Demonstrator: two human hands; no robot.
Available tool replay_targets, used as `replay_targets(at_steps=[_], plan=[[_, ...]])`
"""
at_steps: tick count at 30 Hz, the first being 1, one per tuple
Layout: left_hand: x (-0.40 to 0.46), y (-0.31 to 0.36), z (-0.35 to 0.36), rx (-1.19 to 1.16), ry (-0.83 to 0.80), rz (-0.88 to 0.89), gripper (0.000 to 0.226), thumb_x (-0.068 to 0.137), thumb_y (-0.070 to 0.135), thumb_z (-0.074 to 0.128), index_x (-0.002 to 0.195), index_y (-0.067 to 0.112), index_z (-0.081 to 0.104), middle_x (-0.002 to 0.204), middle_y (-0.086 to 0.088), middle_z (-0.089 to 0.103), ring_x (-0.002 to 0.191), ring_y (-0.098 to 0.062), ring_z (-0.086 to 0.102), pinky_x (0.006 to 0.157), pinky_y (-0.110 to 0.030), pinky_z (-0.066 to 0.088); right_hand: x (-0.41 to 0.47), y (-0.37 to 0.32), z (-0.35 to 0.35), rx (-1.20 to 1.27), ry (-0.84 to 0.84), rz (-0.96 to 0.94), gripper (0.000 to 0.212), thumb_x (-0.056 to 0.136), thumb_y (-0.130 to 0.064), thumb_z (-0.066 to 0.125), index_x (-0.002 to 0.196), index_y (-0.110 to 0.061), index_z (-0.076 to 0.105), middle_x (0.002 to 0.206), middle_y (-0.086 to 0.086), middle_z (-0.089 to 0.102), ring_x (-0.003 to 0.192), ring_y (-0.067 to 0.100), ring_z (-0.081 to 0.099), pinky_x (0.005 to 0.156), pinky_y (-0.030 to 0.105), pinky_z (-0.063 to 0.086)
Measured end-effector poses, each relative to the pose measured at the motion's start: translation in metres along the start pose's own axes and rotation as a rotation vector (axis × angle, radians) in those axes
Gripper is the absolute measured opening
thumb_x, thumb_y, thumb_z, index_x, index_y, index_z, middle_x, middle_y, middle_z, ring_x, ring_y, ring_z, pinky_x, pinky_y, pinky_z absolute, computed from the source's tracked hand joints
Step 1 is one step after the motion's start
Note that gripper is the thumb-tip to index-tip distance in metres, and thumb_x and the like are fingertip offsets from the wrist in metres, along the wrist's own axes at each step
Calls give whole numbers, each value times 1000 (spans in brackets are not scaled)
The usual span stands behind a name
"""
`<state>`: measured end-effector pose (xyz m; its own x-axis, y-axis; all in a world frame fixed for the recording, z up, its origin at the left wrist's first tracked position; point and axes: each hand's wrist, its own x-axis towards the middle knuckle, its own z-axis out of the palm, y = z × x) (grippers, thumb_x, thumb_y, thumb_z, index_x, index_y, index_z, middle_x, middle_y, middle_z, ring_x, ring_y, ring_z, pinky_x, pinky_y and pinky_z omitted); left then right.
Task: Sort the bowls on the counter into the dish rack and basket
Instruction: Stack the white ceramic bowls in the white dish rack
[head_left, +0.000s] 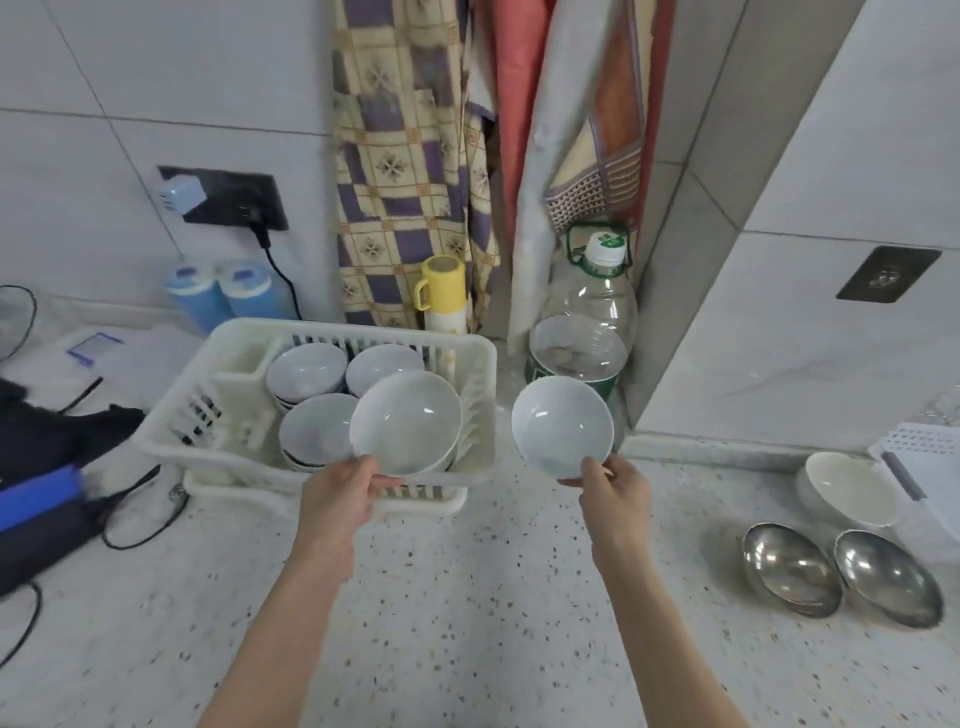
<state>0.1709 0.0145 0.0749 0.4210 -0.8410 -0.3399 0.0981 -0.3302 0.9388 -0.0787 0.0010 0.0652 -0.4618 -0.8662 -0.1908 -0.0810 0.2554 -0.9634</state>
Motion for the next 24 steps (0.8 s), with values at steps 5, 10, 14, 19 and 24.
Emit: replay_targets(at_steps=[5, 10, 14, 19, 24], plan=[[22, 6, -36, -64, 65, -11, 18, 88, 7, 52, 89, -2, 68, 82, -9, 78, 41, -6, 24, 37, -14, 25, 3, -20, 46, -286, -127, -157, 19, 88, -19, 52, 102, -15, 63, 72, -4, 71, 61, 9, 58, 48, 23, 37], [36, 5, -58, -118, 71, 10, 19, 90, 11, 56, 89, 1, 72, 74, -8, 75, 48, -8, 24, 38, -13, 26, 11, -36, 77, -489, -205, -247, 21, 86, -19, 52, 95, -6, 65, 78, 9, 73, 61, 19, 57, 51, 26, 40], [44, 6, -64, -139, 75, 5, 24, 91, 13, 58, 76, 4, 74, 78, -16, 57, 51, -9, 26, 45, -17, 26, 17, -42, 97, -610, -327, -200, 26, 84, -17, 52, 95, 2, 66, 78, 13, 75, 50, 17, 46, 48, 24, 37], [51, 10, -64, -161, 85, -4, 17, 88, 9, 58, 81, 2, 71, 79, -16, 73, 51, -7, 29, 44, -16, 27, 18, -41, 121, -750, -409, -162, 30, 82, -16, 51, 90, 9, 66, 88, 19, 74, 55, 20, 44, 48, 24, 33], [56, 8, -67, -169, 84, -15, 12, 88, 9, 58, 82, 7, 68, 86, -17, 77, 51, -7, 30, 45, -16, 29, 18, -44, 132, -826, -434, -168, 32, 82, -16, 49, 87, 8, 69, 74, 15, 70, 57, 20, 48, 50, 25, 37]])
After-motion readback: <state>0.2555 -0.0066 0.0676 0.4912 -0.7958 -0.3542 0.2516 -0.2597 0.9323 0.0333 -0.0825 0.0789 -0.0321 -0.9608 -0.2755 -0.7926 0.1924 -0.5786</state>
